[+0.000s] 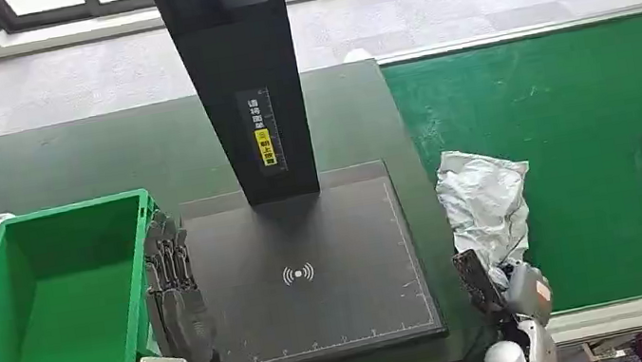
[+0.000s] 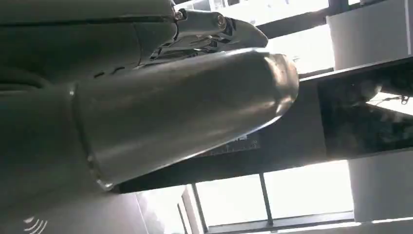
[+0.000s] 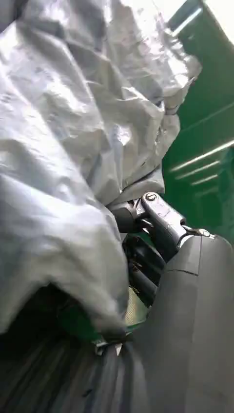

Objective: Moved the parcel from conveyor to table for the left to box.

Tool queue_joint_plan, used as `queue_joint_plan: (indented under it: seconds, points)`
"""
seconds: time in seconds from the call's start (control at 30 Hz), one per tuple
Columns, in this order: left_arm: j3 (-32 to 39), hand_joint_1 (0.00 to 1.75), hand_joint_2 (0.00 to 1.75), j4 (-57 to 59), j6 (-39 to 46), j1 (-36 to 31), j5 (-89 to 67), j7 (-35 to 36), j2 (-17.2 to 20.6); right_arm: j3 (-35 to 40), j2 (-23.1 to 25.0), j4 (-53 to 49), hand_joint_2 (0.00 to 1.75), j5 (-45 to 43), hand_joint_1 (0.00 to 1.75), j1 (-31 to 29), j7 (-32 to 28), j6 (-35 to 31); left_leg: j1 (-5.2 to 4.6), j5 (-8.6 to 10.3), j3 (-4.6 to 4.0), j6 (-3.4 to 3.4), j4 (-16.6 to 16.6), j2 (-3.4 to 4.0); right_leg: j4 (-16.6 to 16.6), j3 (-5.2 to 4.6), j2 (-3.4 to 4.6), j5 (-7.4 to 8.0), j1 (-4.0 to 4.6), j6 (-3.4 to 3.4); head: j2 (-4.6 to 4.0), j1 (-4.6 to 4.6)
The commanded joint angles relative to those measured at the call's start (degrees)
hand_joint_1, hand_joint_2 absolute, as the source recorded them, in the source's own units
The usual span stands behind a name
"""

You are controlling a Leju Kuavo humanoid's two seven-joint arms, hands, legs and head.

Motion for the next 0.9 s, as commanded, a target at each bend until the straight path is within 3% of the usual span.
queue_joint_plan:
  seconds: [0.03,0.1,0.47,0.5,0.6,0.73,0.9]
  points:
    - [2.45,0.0,0.0,0.22,-5.88,2.05,5.2,-0.89,-1.73,11.16,4.76,-43.06,1.75,-30.45,1.75,17.75,-19.05,8.23,-0.05,-0.14,0.02,0.02,0.01,0.05,0.11,-0.02,-0.14,-0.19,-0.02,-0.07,0.0,-0.02]
    - [3.07,0.0,0.0,0.28,-6.93,1.89,5.59,-1.21,-2.01,12.83,5.53,-47.67,1.75,-31.64,1.75,19.84,-20.31,9.54,-0.05,-0.22,0.11,0.03,0.03,0.08,0.14,0.07,-0.19,-0.3,0.0,-0.13,0.0,0.0]
    - [3.39,0.0,0.0,0.09,-7.29,1.51,5.12,-1.3,-2.25,16.7,4.2,-49.91,1.75,-33.36,1.75,20.93,-20.98,8.62,0.0,-0.14,-0.01,-0.02,-0.04,0.01,-0.02,0.05,-0.16,-0.21,-0.06,-0.15,0.0,-0.02]
    - [3.53,0.0,0.0,0.2,-7.18,1.42,5.11,-1.31,-2.27,20.42,1.7,-52.1,1.75,-34.38,1.75,21.25,-20.98,9.75,-0.02,-0.16,0.03,0.0,-0.05,0.04,-0.02,0.09,-0.19,-0.22,-0.07,-0.16,0.0,-0.02]
    - [4.08,0.0,0.0,0.85,-7.59,0.81,5.11,-1.5,-2.24,26.65,1.06,-55.3,1.75,-32.39,1.75,23.54,-20.98,6.39,-0.03,-0.16,-0.01,-0.02,-0.01,0.03,0.02,0.04,-0.14,-0.21,-0.08,-0.14,0.0,-0.02]
    - [4.05,0.0,0.0,1.6,-8.37,-0.09,5.13,-1.55,-2.34,31.85,1.42,-51.5,1.75,-30.08,1.75,22.21,-19.64,14.1,-0.01,-0.17,0.07,-0.03,-0.05,0.09,-0.02,0.11,-0.1,-0.2,-0.04,-0.16,0.0,-0.02]
    - [3.93,0.0,0.0,2.74,-8.28,-1.12,5.18,-1.56,-2.43,34.08,2.0,-44.67,1.75,-28.52,1.75,19.57,-19.35,15.21,0.01,-0.13,0.11,-0.08,-0.09,0.06,-0.06,0.11,-0.1,-0.16,0.01,-0.15,0.0,-0.02]
